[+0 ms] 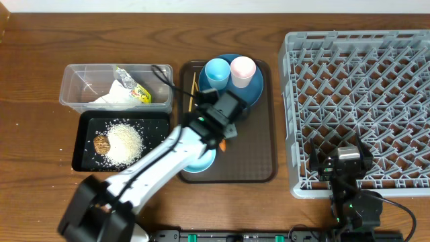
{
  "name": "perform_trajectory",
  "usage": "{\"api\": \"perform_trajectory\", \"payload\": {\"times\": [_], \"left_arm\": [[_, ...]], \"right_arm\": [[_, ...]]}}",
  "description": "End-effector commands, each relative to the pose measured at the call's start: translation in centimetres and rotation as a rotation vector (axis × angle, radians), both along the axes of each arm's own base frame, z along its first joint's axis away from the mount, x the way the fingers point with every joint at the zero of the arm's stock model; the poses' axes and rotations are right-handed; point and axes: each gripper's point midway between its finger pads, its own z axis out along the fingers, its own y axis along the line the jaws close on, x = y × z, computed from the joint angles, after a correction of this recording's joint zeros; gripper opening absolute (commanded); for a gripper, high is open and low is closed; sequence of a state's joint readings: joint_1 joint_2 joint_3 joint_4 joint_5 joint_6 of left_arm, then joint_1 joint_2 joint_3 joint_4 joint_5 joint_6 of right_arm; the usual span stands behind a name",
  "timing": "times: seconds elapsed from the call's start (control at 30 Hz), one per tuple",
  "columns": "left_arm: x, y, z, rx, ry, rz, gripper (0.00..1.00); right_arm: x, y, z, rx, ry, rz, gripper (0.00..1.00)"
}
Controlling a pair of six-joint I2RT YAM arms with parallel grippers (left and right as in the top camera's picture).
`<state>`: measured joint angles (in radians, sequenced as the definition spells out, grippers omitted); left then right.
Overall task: Sort waste into correct bins and load items into the dishwasher rack
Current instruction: 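Carry the carrot left and release it onto the black tray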
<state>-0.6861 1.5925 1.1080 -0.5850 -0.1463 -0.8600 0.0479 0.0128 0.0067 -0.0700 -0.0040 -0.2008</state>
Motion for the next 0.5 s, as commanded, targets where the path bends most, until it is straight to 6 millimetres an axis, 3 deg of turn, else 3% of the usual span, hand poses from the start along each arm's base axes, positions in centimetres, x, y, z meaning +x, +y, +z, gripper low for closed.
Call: {"api": "perform_trajectory", "payload": {"times": [0.0, 0.2, 0.47], "left_arm": [[1.5, 3.4, 2.9, 0.012, -0.078, 0.087, 0.1], [1.2, 9.8, 4.4, 0.039, -0.042, 0.242, 0.06], [0.1, 17.1, 3.2, 0.076, 0.057, 0.478, 0.06]], "right_arm": [[0.0, -0.1, -0.1, -0.006, 0.003, -0.003, 0.99], [0.0, -0.1, -0.1, -0.006, 0.003, -0.003, 0.99], [0.0, -0.1, -0.1, -0.006, 0.003, -0.003, 0.99]]}}
